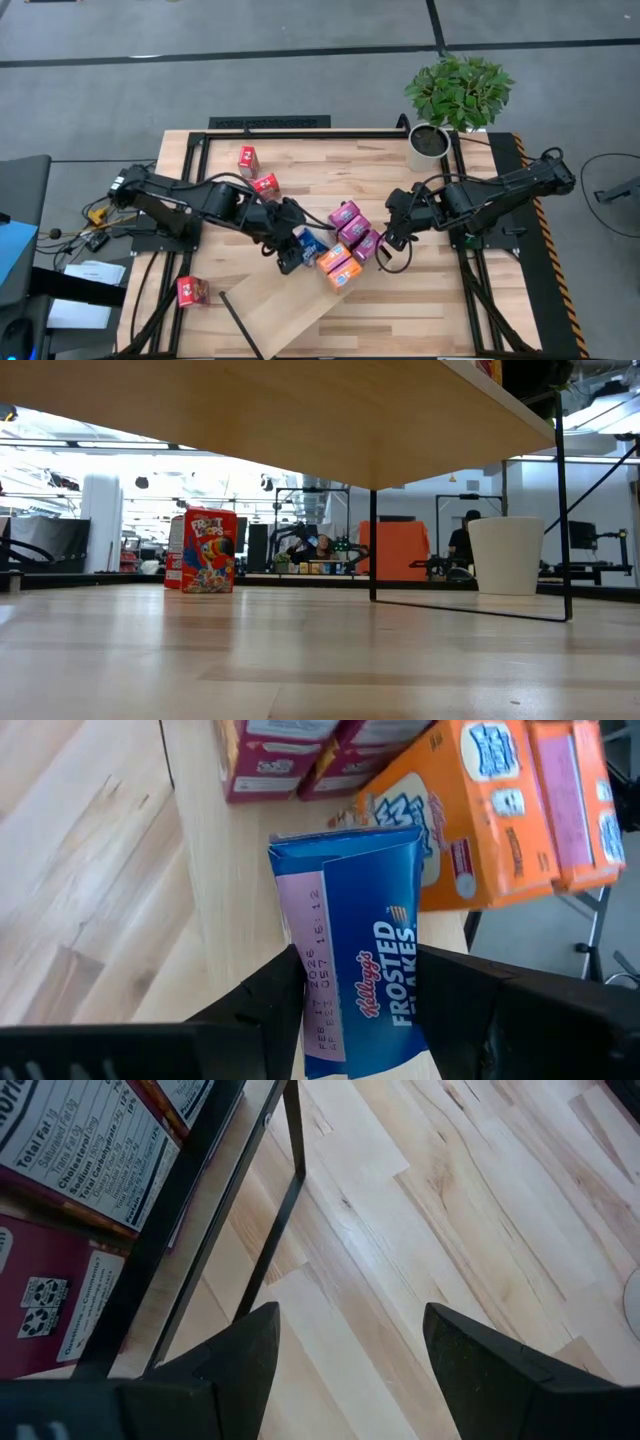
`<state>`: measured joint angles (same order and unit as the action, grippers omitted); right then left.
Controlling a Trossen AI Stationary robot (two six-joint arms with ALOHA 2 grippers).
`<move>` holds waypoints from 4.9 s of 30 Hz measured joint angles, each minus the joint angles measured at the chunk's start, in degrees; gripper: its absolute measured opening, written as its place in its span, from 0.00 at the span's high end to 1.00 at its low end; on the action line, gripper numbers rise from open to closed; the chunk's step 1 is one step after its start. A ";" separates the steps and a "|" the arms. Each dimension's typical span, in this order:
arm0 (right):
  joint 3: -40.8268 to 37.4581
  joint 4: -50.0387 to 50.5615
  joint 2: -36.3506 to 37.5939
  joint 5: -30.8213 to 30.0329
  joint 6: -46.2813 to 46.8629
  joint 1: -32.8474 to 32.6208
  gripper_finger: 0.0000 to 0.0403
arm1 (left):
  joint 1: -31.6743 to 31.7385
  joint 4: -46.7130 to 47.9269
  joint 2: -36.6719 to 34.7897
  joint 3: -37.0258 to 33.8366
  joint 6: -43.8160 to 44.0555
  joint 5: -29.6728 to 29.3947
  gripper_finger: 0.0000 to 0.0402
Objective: Stack cereal on shelf
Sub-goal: Put the blue cereal box onto the shelf
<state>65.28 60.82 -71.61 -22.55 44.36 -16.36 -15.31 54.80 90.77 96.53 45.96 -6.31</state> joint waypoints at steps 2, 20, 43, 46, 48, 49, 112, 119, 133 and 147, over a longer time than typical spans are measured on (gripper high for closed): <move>0.00 -0.02 0.00 0.00 -0.02 0.00 0.32 | 0.33 -0.64 0.10 -0.02 -0.72 -0.11 0.62; 0.00 -0.02 0.00 0.00 -1.42 0.00 0.32 | 1.55 -2.19 0.14 -0.11 -5.70 1.84 0.62; 0.00 -0.06 0.00 -0.01 -2.20 0.00 0.32 | 1.62 -2.42 0.14 -0.11 -7.53 5.11 0.62; 0.00 -0.06 0.00 -0.01 -2.37 0.00 0.32 | 1.94 -2.35 0.14 -0.11 -9.09 4.95 0.62; 0.00 -0.06 0.00 -0.02 -2.39 0.00 0.32 | 2.34 -2.29 0.14 -0.11 -9.77 4.58 0.62; 0.00 -0.06 0.00 0.00 -2.40 0.00 0.32 | 2.52 -2.29 0.13 -0.11 -10.21 4.54 0.62; 0.00 -1.76 0.00 -0.02 -2.86 -0.11 0.32 | -9.09 7.55 -4.17 -4.20 6.00 -11.12 0.98; 0.00 -1.79 0.00 -0.02 -2.86 -0.11 0.32 | -8.86 -0.09 -1.13 -4.20 2.77 -9.58 1.00; 0.00 -1.79 0.00 0.11 -2.84 -0.11 0.32 | -5.32 -5.59 1.21 -4.20 -2.86 -7.72 1.00; 0.00 -4.68 0.00 0.09 -3.72 -3.17 0.32 | -4.46 -10.88 1.21 -4.20 -6.34 -3.10 1.00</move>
<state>65.28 56.13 -71.61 -22.46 40.64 -19.53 -19.77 43.91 91.98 92.33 39.62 -9.40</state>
